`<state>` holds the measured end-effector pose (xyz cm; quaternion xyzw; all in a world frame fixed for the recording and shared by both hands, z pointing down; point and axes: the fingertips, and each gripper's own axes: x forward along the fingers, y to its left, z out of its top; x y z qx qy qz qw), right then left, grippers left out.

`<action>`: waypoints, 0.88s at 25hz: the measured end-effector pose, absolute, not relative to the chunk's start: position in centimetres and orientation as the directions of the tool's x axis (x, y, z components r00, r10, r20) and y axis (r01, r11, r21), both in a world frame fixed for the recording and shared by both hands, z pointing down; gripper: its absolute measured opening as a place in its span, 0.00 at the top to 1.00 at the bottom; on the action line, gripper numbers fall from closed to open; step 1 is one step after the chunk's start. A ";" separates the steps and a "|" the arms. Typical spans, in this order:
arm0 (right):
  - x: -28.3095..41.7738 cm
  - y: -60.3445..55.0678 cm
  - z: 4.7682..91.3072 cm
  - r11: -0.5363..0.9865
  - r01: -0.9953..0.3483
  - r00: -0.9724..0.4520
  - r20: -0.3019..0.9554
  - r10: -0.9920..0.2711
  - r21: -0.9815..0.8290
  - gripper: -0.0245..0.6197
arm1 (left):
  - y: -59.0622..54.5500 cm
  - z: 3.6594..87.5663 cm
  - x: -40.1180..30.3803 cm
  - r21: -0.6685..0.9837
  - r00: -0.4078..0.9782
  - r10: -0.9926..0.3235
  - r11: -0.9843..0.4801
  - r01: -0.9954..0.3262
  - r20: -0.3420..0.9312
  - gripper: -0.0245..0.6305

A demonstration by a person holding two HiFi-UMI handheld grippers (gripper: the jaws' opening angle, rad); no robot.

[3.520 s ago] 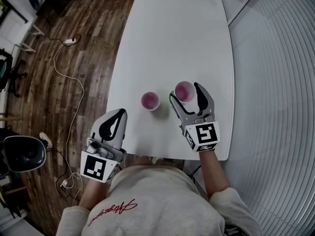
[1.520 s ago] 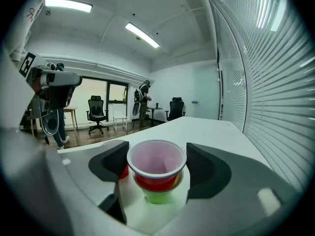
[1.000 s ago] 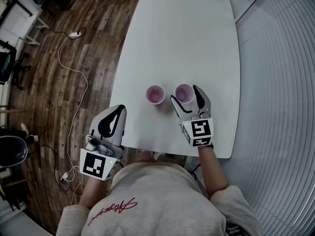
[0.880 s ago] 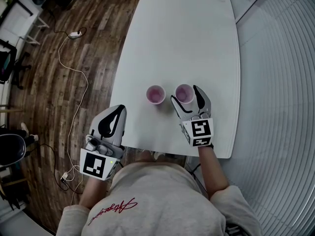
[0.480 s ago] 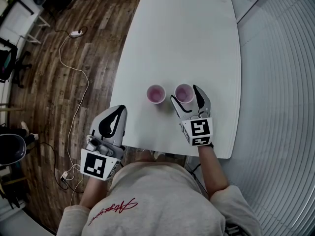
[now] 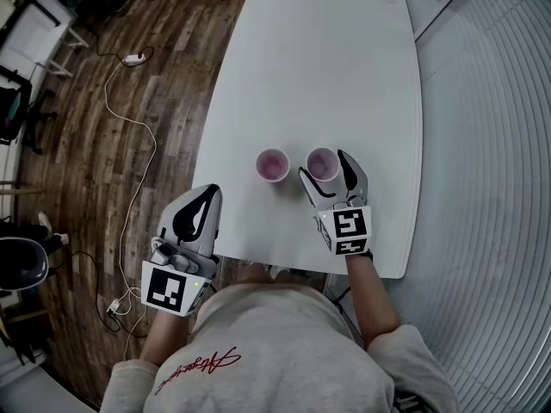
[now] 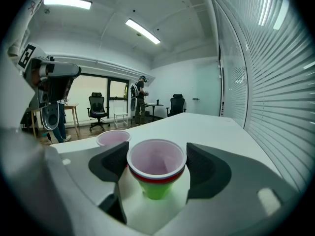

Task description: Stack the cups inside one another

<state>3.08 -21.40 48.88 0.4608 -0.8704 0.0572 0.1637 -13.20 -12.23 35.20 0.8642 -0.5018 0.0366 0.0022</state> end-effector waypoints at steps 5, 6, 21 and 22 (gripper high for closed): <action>3.2 -21.4 49.2 0.570 -0.820 -0.522 0.340 -0.782 0.052 0.40 | -12.3 35.3 -12.9 -0.034 0.496 -0.866 -0.499 -0.866 0.066 0.97; 3.3 -21.4 49.3 0.571 -0.820 -0.523 0.340 -0.782 0.051 0.40 | -12.3 35.3 -12.9 -0.034 0.496 -0.866 -0.499 -0.866 0.066 0.97; 3.4 -21.5 50.0 0.574 -0.818 -0.529 0.346 -0.775 0.036 0.40 | -12.5 35.6 -12.6 -0.032 0.494 -0.866 -0.497 -0.867 0.071 0.97; 3.3 -21.5 50.0 0.575 -0.817 -0.530 0.346 -0.775 0.036 0.40 | -12.5 35.5 -12.6 -0.032 0.494 -0.867 -0.497 -0.867 0.071 0.97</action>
